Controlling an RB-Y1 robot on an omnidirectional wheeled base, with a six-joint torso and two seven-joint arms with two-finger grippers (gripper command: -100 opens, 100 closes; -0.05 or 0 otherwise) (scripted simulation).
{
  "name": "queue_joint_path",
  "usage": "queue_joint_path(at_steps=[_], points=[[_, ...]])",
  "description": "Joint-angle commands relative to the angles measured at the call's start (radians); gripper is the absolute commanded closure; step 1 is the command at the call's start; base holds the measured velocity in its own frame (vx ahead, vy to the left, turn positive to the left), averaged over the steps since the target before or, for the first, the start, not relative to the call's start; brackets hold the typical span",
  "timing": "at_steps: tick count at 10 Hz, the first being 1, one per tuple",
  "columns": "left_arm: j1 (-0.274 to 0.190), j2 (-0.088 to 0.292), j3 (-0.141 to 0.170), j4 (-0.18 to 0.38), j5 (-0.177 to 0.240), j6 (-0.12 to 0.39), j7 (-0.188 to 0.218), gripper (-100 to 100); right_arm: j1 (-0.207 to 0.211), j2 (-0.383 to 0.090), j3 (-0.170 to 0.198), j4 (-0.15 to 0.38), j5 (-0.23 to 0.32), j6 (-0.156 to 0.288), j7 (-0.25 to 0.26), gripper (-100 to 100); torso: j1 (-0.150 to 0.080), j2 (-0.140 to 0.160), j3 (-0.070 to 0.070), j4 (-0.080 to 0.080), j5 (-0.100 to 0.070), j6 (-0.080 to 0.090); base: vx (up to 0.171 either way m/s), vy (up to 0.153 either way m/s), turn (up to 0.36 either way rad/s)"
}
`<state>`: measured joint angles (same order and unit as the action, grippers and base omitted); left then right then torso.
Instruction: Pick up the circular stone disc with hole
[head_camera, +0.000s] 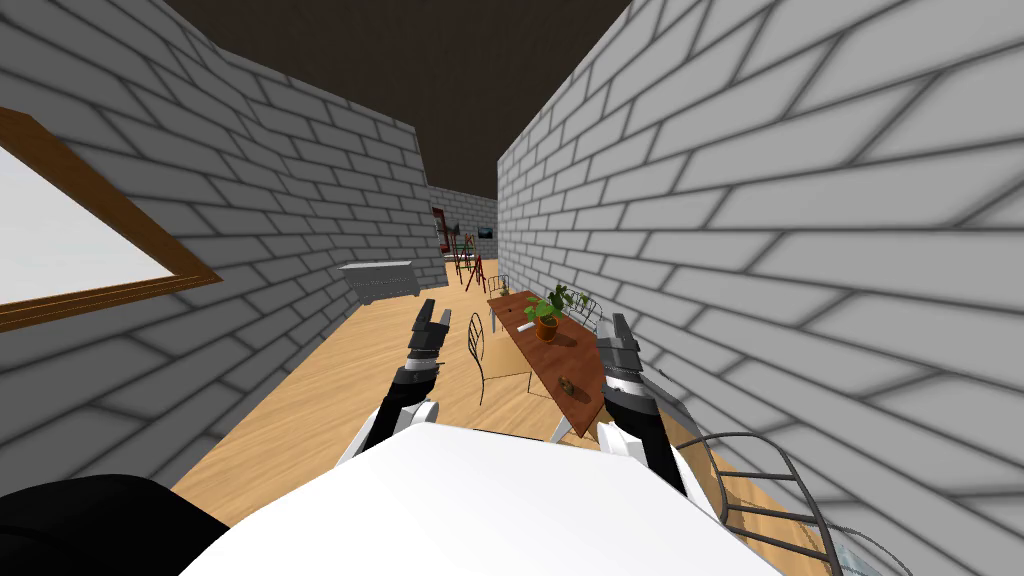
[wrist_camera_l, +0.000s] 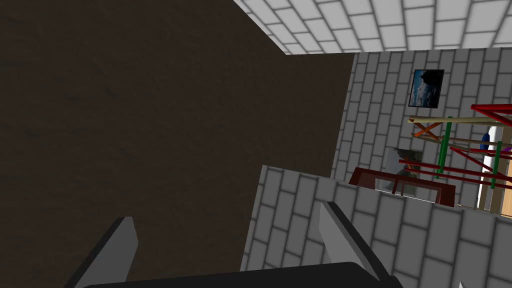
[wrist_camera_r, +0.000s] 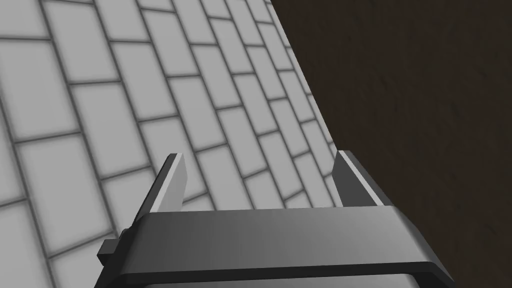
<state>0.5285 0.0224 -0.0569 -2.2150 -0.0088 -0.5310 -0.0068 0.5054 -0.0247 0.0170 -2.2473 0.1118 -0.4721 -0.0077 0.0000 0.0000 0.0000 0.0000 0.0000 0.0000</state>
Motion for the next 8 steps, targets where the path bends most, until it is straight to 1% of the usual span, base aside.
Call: queue_joint_path(at_steps=[1, 3, 6, 7, 8], points=[[0.0, 0.0, 0.0, 0.0, 0.0, 0.0, 0.0, 0, 0.001, -0.049, 0.007, 0.028, 0.009, 0.001, 0.011, -100, 0.0, 0.0, 0.0, 0.0, 0.0, 0.0, -0.004, -0.005, 0.033], [0.0, 0.0, 0.0, 0.0, 0.0, 0.0, 0.0, 0, 0.003, -0.1, 0.017, 0.067, 0.022, 0.002, 0.025, -100, -0.001, 0.001, 0.0, 0.0, 0.0, 0.0, -0.014, -0.012, 0.035], [0.0, 0.0, 0.0, 0.0, 0.0, 0.0, 0.0, 0, 0.008, -0.191, 0.035, 0.142, 0.051, 0.003, 0.054, -100, -0.001, 0.001, 0.001, 0.0, 0.0, 0.0, -0.023, -0.013, 0.036], [0.0, 0.0, 0.0, 0.0, 0.0, 0.0, 0.0, 0, 0.008, -0.191, 0.035, 0.146, 0.051, 0.003, 0.054, -100, -0.001, 0.002, 0.001, 0.0, 0.0, 0.0, -0.019, -0.008, 0.011], [0.0, 0.0, 0.0, 0.0, 0.0, 0.0, 0.0, 0, 0.011, -0.224, 0.042, 0.176, 0.062, 0.004, 0.065, -100, -0.001, 0.001, 0.001, 0.0, 0.0, 0.0, -0.02, -0.006, 0.025]])
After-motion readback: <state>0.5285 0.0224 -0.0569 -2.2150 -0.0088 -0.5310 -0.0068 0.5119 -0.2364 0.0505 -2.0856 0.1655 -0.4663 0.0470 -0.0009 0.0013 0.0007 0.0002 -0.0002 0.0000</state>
